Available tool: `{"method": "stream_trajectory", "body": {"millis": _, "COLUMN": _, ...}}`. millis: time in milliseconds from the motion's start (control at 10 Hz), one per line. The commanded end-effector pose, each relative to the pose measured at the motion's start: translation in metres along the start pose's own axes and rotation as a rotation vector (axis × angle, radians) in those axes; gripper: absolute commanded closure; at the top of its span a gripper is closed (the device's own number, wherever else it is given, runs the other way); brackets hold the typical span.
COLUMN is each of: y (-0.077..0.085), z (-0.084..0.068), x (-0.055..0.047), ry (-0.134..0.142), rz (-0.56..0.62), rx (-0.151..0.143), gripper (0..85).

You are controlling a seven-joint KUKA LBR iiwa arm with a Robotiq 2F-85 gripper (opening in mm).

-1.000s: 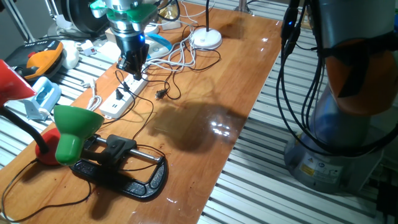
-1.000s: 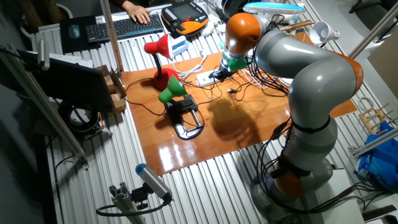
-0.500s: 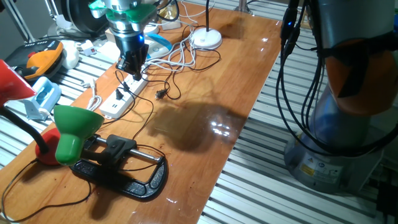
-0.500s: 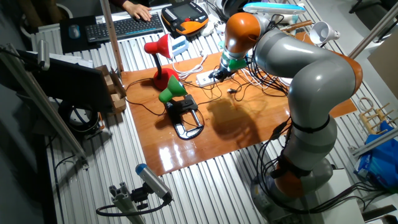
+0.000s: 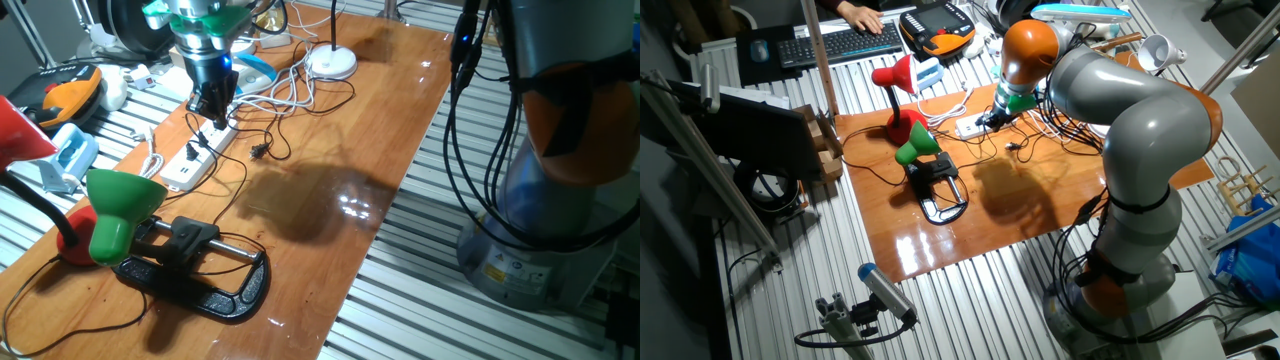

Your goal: Plug in the power cord of the desk lamp, turn on the socket, and light up the desk lamp

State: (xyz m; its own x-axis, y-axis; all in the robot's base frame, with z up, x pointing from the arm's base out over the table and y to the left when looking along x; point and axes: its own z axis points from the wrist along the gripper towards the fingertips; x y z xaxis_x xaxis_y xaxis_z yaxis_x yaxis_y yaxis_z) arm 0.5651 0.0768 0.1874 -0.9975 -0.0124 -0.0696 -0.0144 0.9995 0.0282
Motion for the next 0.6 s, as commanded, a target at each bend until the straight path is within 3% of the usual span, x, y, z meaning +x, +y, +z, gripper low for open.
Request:
{"method": "stream_trajectory", "body": {"millis": 0, "y": 0.0001, "z": 0.0000, "x": 0.0000, "ry": 0.000, "rz": 0.000, "rx": 0.000, "gripper": 85.0}}
{"method": "stream_trajectory", "body": {"millis": 500, "y": 0.0007, "z": 0.0003, "x": -0.0003, "ry": 0.008, "rz": 0.001, "rx": -0.009, "gripper": 85.0}}
